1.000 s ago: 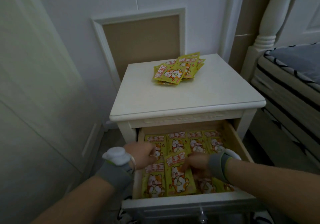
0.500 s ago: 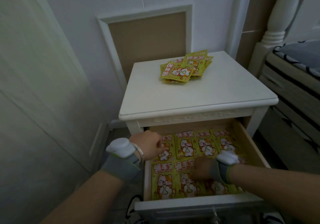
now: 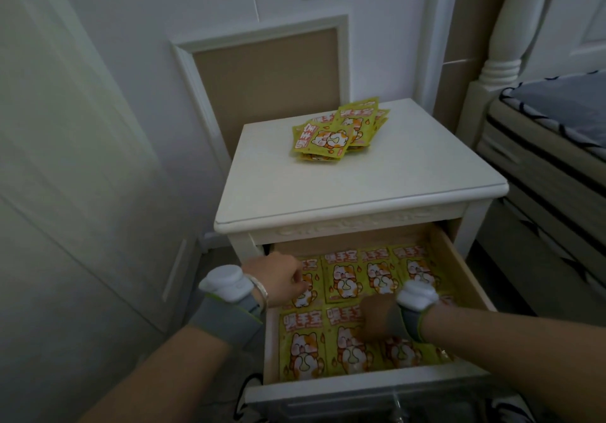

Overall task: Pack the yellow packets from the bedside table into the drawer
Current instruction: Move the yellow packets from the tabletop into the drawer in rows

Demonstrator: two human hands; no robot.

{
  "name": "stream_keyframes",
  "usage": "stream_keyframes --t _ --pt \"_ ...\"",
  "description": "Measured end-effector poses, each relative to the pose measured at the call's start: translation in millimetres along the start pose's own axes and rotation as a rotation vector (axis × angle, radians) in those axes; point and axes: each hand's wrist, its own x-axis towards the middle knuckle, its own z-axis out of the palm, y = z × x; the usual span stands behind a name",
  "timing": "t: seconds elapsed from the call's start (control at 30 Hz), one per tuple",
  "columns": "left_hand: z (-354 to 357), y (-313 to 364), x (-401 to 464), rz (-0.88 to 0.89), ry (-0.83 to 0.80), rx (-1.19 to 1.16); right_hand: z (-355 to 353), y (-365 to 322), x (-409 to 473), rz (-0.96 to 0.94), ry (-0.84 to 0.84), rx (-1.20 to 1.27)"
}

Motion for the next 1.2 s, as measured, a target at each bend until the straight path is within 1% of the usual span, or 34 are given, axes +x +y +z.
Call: stream_keyframes --t 0.07,0.13,0.27,0.33,0.4,0.47,0.57,0.7,0.8,0.87,0.93,1.0,1.07,1.1,1.17,1.2 --pt "-4.3 2.0 0.1 -0.005 0.01 -0.006 -7.1 -1.6 -6.5 -0.05 0.018 -0.015" --pt "-12.3 5.5 3.0 0.003 0.039 -0.023 -22.4 2.4 -13.9 -0.106 0.077 -0.015" --pt "-38.8 11.8 5.8 0.029 0.14 -0.104 -71.0 13.0 -40.5 -0.171 0.287 0.016" --pt "-53.6 13.6 7.4 0.045 0.202 -0.192 -96.2 19.7 -63.3 -0.219 0.385 -0.005" --pt "-68.4 13.7 12.3 0.032 0.281 -0.3 -117.5 32.5 -81.2 -0.247 0.498 0.034" --pt "-79.4 11.0 19.1 -0.007 0.38 -0.385 -131.2 46.4 -86.9 -0.232 0.618 0.105" --pt "-85.2 8.2 26.5 -0.066 0.507 -0.428 -143.6 61.0 -82.7 -0.16 0.764 0.149" --pt "-86.6 13.0 41.9 -0.111 0.594 -0.414 -158.4 73.4 -65.2 -0.108 0.901 0.284" --pt "-92.6 6.6 65.8 -0.109 0.633 -0.458 -171.9 81.1 -49.4 -0.08 0.954 0.381" --pt "-96.2 -3.4 85.5 -0.122 0.628 -0.537 -179.8 85.8 -39.4 -0.084 1.001 0.563" --pt "-104.8 -17.0 114.5 -0.197 0.633 -0.64 -198.5 91.7 -23.2 -0.083 1.049 0.791" --pt "-118.0 -28.7 138.8 -0.283 0.57 -0.753 -219.3 98.5 -9.0 -0.065 1.071 1.015" --pt "-130.2 -35.2 162.5 -0.333 0.477 -0.839 -239.8 106.9 13.0 -0.057 1.04 1.25" --pt "-135.2 -35.8 172.8 -0.335 0.427 -0.887 -248.1 110.6 23.9 -0.057 0.998 1.356" --pt "-141.5 -33.3 193.8 -0.326 0.315 -0.939 -259.3 112.0 45.3 -0.078 0.903 1.508" --pt "-142.5 -29.8 201.9 -0.32 0.262 -0.911 -262.6 110.6 55.5 -0.087 0.867 1.55"
